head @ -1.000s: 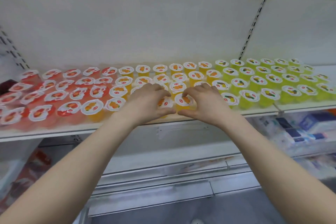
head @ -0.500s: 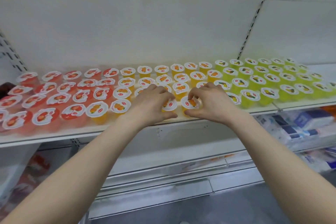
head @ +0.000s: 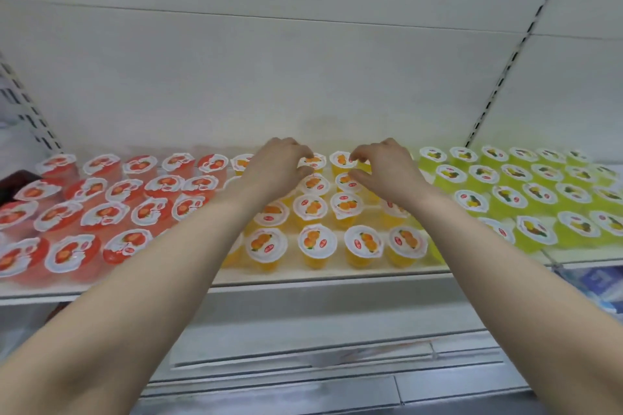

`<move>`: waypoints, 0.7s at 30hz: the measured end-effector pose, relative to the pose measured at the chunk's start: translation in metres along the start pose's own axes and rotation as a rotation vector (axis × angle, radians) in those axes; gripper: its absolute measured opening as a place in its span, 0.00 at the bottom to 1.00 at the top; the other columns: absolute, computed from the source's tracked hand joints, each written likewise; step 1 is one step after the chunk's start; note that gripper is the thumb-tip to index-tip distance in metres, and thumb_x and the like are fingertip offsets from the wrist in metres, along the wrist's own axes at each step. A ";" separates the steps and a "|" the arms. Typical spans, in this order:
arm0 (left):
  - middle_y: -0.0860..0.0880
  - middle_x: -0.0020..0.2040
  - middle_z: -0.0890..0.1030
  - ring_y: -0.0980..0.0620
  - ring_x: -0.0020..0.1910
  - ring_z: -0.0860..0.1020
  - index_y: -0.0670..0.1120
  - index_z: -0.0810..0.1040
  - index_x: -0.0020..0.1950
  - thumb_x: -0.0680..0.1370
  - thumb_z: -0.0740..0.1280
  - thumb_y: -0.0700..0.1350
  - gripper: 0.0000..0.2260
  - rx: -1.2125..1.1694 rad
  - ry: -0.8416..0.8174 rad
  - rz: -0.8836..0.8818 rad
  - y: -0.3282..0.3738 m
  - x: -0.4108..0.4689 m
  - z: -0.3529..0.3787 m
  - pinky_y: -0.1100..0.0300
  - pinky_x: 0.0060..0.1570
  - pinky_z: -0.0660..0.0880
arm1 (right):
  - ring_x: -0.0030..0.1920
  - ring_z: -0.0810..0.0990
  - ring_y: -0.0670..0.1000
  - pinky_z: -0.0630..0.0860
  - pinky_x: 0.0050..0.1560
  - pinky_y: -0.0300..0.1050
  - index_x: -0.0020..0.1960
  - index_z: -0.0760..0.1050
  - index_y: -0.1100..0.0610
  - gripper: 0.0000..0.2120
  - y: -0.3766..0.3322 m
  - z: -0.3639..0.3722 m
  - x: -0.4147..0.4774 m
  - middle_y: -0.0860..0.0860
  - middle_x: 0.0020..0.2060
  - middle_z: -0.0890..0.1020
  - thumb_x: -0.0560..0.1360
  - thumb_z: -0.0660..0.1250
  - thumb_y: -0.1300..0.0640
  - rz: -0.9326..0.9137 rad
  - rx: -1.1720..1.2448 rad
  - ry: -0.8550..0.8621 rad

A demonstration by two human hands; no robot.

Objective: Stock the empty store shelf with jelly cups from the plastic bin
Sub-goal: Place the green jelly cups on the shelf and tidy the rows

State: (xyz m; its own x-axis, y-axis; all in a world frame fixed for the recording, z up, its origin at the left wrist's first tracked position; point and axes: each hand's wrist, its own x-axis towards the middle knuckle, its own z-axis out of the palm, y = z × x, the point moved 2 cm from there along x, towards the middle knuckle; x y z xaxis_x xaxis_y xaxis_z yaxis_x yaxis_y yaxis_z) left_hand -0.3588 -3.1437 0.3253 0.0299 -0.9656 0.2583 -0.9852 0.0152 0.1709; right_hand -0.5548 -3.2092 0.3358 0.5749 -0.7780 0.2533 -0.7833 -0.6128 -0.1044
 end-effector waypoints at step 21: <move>0.52 0.62 0.80 0.49 0.56 0.77 0.52 0.76 0.66 0.76 0.67 0.57 0.19 -0.009 -0.133 -0.088 -0.022 0.062 0.034 0.59 0.50 0.72 | 0.57 0.71 0.55 0.68 0.49 0.49 0.56 0.78 0.49 0.15 0.002 0.038 0.070 0.51 0.48 0.82 0.74 0.67 0.42 0.013 -0.029 -0.067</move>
State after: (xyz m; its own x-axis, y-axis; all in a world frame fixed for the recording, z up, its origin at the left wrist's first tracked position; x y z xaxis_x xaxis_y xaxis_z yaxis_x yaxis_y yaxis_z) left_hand -0.3410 -3.2131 0.3049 0.0925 -0.9891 0.1144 -0.9782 -0.0688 0.1957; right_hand -0.5070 -3.2697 0.3166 0.5788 -0.7938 0.1867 -0.7966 -0.5993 -0.0789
